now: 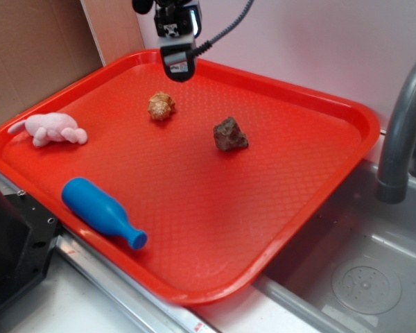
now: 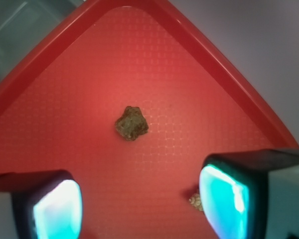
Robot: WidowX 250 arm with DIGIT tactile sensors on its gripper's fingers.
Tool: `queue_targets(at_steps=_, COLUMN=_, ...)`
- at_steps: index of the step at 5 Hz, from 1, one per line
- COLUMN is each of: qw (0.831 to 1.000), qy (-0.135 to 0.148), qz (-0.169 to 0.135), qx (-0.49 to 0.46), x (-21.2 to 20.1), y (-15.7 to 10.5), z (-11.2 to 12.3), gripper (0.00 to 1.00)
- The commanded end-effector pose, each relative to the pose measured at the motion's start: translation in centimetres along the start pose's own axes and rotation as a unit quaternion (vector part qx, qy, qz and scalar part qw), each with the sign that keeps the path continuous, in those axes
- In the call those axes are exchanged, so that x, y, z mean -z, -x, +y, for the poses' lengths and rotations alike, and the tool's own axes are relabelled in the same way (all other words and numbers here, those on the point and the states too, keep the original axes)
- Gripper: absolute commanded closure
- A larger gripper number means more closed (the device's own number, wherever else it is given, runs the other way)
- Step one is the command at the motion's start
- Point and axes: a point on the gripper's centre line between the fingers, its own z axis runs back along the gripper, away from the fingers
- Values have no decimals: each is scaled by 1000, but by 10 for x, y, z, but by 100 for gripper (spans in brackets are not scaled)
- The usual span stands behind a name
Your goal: Grab the rock.
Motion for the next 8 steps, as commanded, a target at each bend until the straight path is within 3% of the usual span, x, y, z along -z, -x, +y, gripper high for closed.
queue_targets(at_steps=1, qw=1000, qy=5, qz=17, qx=16, x=49, y=-5, z=-14, gripper=0)
queue_targets(at_steps=2, qw=999, qy=11, qz=21, qx=26, x=66, y=7, z=-44, gripper=0)
queue_targets(at_steps=3, qw=999, qy=11, qz=22, qx=38, x=82, y=-11, z=-23, gripper=0)
queue_targets(at_steps=6, qw=1000, qy=-3, qz=26, qx=6, x=79, y=-19, z=4, gripper=0)
queue_targets(at_steps=7, qw=999, qy=-2, qz=42, qx=7, x=85, y=-26, z=7, gripper=0)
queue_targets(at_steps=8, qw=999, qy=7, qz=46, qx=16, x=91, y=-24, z=-8, gripper=0)
